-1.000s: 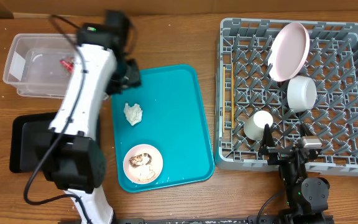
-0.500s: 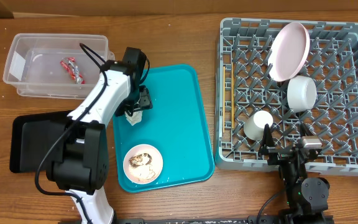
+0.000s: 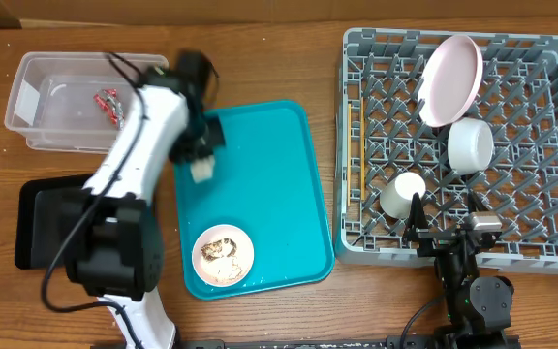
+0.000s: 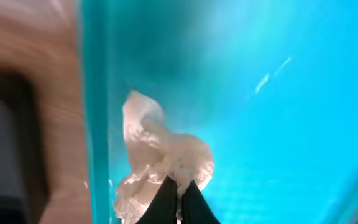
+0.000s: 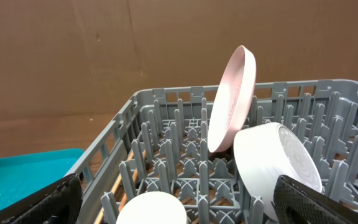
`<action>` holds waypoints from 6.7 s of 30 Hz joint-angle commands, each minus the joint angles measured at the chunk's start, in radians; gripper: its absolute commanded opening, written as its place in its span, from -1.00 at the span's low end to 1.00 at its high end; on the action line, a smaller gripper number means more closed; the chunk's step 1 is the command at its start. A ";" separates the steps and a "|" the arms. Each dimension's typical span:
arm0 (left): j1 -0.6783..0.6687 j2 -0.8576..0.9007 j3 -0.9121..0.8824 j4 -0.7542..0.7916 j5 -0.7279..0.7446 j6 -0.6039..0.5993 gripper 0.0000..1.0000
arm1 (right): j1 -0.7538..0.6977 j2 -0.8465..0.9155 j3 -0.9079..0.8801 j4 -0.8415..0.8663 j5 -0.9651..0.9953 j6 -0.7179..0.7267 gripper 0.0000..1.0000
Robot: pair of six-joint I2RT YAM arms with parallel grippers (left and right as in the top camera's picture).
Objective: Sort waste into correct bins and load items into the dishwasher
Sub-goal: 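Drop the white tissue into the clear plastic bin, then grasp the rim of the pink bowl with the left gripper, then carry the pink bowl over the black tray and tip it, then shake the inverted pink bowl to empty scraps onto the black tray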
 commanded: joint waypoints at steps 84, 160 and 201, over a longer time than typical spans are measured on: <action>-0.466 -0.216 -0.562 0.120 -0.220 -0.355 -0.92 | -0.005 -0.012 -0.011 0.005 -0.008 -0.003 1.00; 1.186 -0.441 -0.871 0.373 1.554 0.815 -0.80 | -0.005 -0.012 -0.011 0.005 -0.008 -0.003 1.00; 0.396 -0.534 -0.485 0.038 -0.223 0.032 0.08 | -0.005 -0.012 -0.011 0.005 -0.008 -0.003 1.00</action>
